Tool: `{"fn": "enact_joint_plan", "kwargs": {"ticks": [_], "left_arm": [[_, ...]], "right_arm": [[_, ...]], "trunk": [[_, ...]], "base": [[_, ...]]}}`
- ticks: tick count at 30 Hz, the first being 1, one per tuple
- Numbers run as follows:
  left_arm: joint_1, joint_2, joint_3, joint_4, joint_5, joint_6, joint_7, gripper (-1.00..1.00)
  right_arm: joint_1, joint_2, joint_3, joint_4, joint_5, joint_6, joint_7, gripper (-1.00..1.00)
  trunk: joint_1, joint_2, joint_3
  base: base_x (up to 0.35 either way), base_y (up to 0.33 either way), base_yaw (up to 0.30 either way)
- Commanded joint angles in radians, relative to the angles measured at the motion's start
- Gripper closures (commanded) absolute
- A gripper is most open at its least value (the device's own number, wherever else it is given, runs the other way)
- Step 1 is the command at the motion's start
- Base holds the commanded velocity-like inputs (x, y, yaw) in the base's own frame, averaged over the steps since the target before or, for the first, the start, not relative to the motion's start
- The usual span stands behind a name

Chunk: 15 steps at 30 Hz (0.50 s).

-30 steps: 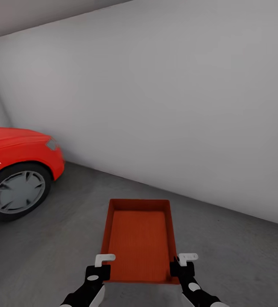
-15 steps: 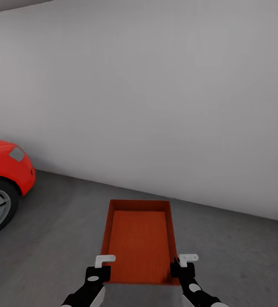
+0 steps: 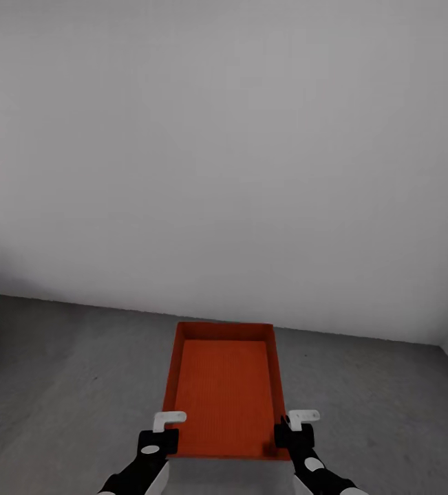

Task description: Move the two storage containers from the living room to the garage. In the garage, place one container on the floor and stack the other container on top of it (either order is fine).

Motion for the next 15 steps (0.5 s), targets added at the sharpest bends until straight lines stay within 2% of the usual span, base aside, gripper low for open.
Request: {"fn": "enact_joint_plan", "kwargs": {"ticks": [1,15], "left_arm": [[0.000,0.008,-0.027,0.008,0.018,0.003,0.007,1.00],[0.000,0.008,-0.027,0.008,0.018,0.002,0.007,1.00]], "right_arm": [[-0.002,-0.007,-0.010,-0.016,0.012,-0.067,0.001,1.00],[-0.002,-0.007,-0.010,-0.016,0.012,-0.067,0.001,1.00]], "trunk": [[0.001,-0.001,-0.002],[0.001,-0.001,-0.002]], "base": [[0.321,0.000,-0.286],[0.321,0.000,-0.286]]}}
